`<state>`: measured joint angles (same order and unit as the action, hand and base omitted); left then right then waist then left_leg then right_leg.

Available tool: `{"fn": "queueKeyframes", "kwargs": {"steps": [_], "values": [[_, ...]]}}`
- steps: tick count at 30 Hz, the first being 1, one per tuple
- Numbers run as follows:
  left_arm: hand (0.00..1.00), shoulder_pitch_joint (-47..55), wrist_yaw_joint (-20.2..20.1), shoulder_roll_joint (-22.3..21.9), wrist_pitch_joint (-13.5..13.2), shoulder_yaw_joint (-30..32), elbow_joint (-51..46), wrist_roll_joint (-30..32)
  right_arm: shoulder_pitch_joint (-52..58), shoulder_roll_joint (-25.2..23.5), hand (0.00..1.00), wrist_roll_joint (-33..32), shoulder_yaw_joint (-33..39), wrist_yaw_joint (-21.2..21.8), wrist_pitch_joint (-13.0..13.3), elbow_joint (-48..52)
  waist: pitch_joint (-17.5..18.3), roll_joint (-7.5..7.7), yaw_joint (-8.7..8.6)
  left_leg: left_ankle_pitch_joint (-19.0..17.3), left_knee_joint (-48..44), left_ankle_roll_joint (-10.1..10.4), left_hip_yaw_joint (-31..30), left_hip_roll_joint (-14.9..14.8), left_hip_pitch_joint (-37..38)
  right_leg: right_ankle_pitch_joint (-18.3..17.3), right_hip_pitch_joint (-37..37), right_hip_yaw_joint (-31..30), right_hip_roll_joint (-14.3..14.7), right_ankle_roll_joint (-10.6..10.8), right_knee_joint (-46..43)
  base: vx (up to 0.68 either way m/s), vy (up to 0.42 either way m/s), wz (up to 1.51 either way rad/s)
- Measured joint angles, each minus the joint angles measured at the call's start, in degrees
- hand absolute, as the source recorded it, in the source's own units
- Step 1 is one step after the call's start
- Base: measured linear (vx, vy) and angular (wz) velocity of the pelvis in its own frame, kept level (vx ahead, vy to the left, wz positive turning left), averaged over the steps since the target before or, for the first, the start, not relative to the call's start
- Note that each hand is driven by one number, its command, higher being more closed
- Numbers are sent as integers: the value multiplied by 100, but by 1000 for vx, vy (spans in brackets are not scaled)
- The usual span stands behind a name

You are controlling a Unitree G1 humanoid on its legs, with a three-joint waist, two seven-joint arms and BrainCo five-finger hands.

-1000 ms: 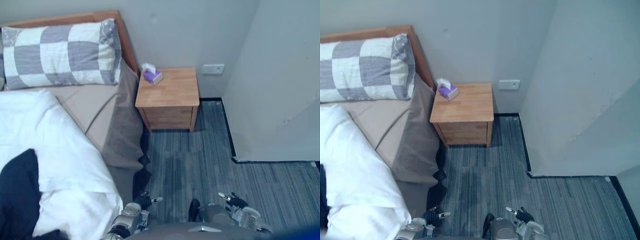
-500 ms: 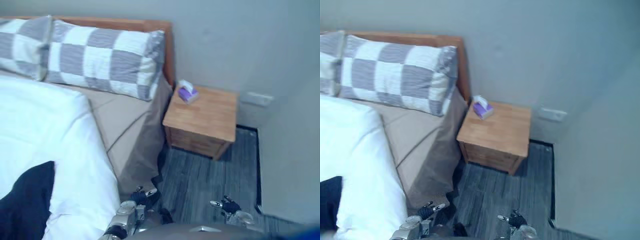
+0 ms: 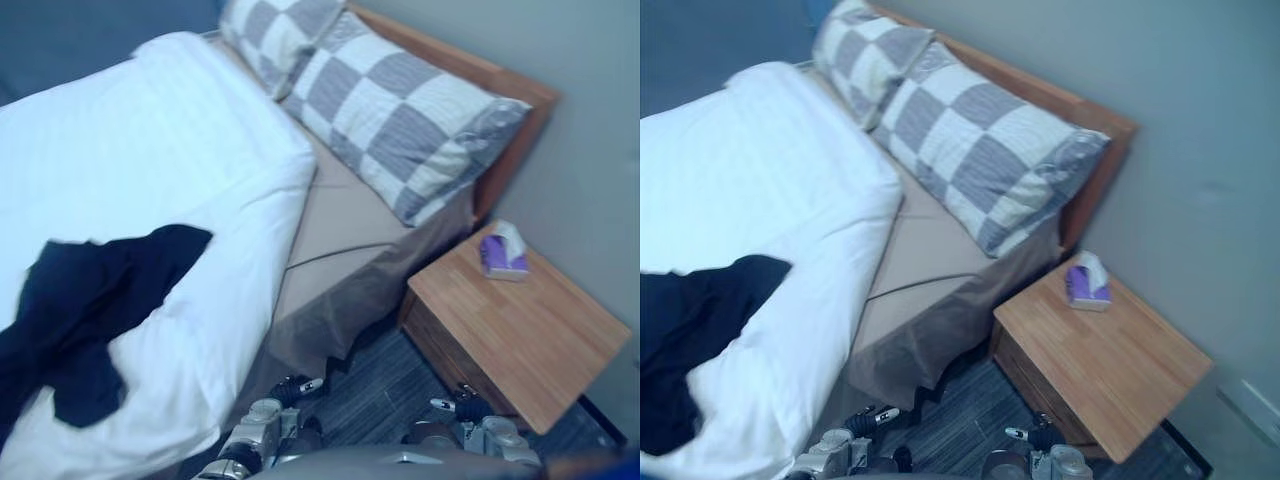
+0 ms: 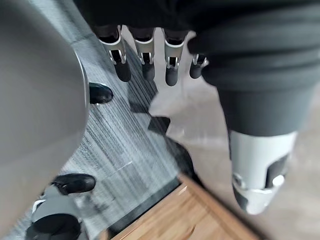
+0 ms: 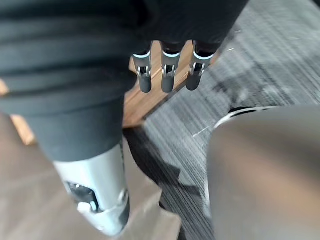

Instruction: Tidy the bed and pick cloth on bed and put in laundry

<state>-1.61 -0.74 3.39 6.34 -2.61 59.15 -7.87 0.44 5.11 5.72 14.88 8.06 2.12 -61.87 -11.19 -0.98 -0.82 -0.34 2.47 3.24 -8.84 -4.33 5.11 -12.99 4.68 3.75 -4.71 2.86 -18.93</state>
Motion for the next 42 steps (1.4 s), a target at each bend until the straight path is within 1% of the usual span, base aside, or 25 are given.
{"fn": "queueKeyframes", "kwargs": {"steps": [3,5,6,7,9,10,13,15,17,20,23,24,26,27,28,29,30,31,32,33,35,37,40,41,42], "values": [[0,33,127,65,-90,226,-3,10,-64,-45,0,-4,-157,170,-12,-56,-11,76,35,465,311,-51,232,79,-1,-18,233,162,-64,-30,317,4,122,86],[0,70,141,151,-138,321,-16,7,-75,-117,0,-27,-222,236,-27,-62,2,226,85,648,314,-177,545,216,-113,-77,298,352,-194,-113,479,-55,131,51],[0,125,165,209,-190,332,-69,25,-62,-239,0,-68,-208,301,-51,-94,56,364,91,692,330,-362,1019,347,-284,-176,367,605,-379,-188,716,-46,174,91],[0,133,220,237,-201,508,-73,111,-73,-295,0,-185,-164,290,-65,-101,37,417,29,335,178,-567,1932,320,-372,-191,496,997,-472,-115,862,-22,167,114],[0,123,242,234,-207,738,-107,301,-23,-294,0,-341,-171,290,-62,-67,13,541,-15,52,-542,-671,2941,77,-652,-173,727,1490,-621,-82,879,13,140,144],[0,161,242,191,-222,770,-155,322,31,-214,0,-342,-190,283,-81,-90,21,495,22,14,-778,-611,2970,10,-716,-175,833,1529,-604,-77,787,29,170,118],[0,336,250,231,-308,892,-206,495,59,-245,0,-427,-215,288,-117,-96,63,434,140,129,-512,-511,2683,186,-586,-157,810,1117,-622,-27,701,39,224,58],[0,367,247,245,-330,949,-188,514,100,-319,0,-518,-204,294,-131,-93,78,439,125,383,59,-441,2622,350,-339,-141,799,809,-624,27,728,-35,150,34],[0,441,217,253,-337,947,-181,521,137,-336,0,-656,-139,276,-149,-39,111,389,91,538,359,-319,2582,434,-198,-91,862,824,-619,113,849,-47,50,14],[0,457,36,210,-333,924,-161,560,222,-386,0,-1114,316,81,-187,61,97,383,-72,593,359,-329,2524,565,-143,-206,1127,1051,-734,271,1114,-68,-2,25],[0,456,-202,170,-368,780,-165,821,434,-385,0,-1849,528,-197,-218,65,101,362,-138,589,328,-435,2552,757,-165,-407,1169,1368,-931,462,980,-7,70,51],[0,450,-270,201,-408,751,-167,869,447,-426,0,-2181,592,-361,-220,42,102,435,-134,446,196,-609,2783,867,-206,-484,1142,1476,-1111,599,884,50,83,32],[0,430,-319,299,-446,701,-193,862,439,-499,0,-2495,689,-590,-209,44,88,603,-116,119,-456,-663,3079,946,-322,-606,1050,1553,-1400,703,603,121,101,25],[0,363,-308,339,-433,672,-190,856,401,-454,0,-2665,714,-755,-199,44,15,619,-131,-131,-394,-825,3036,1007,-328,-574,718,1342,-1472,637,-102,154,145,10],[0,318,-310,344,-384,589,-154,868,346,-478,0,-2787,686,-866,-188,87,-29,530,-161,-126,-197,-829,2983,931,-236,-313,348,1062,-1387,535,-698,117,167,13],[0,336,-336,365,-293,502,-153,877,355,-547,0,-2916,684,-987,-160,127,-33,329,-190,-89,-33,-775,2912,749,-158,-320,185,794,-1057,464,-709,68,168,14],[0,334,-389,386,-257,491,-163,872,387,-604,0,-3107,803,-1126,-112,183,-49,311,-248,-73,118,-750,2857,558,-38,-402,37,542,-614,428,-495,48,101,14],[0,349,-418,460,-197,493,-159,878,445,-635,0,-3187,845,-1333,-41,177,-52,310,-193,-46,271,-709,2826,496,89,-423,-79,331,-306,410,-353,42,37,8],[0,347,-428,489,-164,493,-138,894,490,-636,0,-3207,891,-1428,1,183,-42,375,-221,-36,341,-692,2795,493,184,-410,-125,243,-196,375,-285,72,-22,25],[0,346,-441,514,-145,491,-113,927,586,-615,0,-3212,1124,-1685,148,266,-41,482,-276,-94,336,-636,2763,516,332,-316,-136,149,17,94,-114,87,-28,31],[0,359,-434,487,-92,502,-133,925,670,-516,0,-3212,1371,-1926,270,415,-32,488,-277,-151,312,-555,2759,584,499,-167,-124,145,86,-13,137,104,-14,16],[0,400,-531,444,76,501,-190,894,622,-287,0,-3101,1556,-2372,320,1055,53,515,-305,-247,308,-411,2878,762,593,168,-167,-38,68,-82,514,143,-21,-7],[0,476,-670,420,224,488,-305,894,453,138,0,-2862,1879,-2665,355,1871,179,314,-302,-304,307,-370,3028,757,585,174,-129,-167,97,-73,760,214,-38,-23],[0,526,-805,421,343,473,-389,898,235,543,0,-2512,2100,-2861,391,2397,220,192,-325,-305,308,-371,3028,731,598,176,-81,-171,127,-75,824,176,-72,-2],[0,545,-814,424,366,470,-393,891,184,689,0,-2417,2155,-2892,392,2526,226,182,-331,-306,308,-369,3026,713,625,178,-45,-170,147,-77,826,172,-81,6]]}}
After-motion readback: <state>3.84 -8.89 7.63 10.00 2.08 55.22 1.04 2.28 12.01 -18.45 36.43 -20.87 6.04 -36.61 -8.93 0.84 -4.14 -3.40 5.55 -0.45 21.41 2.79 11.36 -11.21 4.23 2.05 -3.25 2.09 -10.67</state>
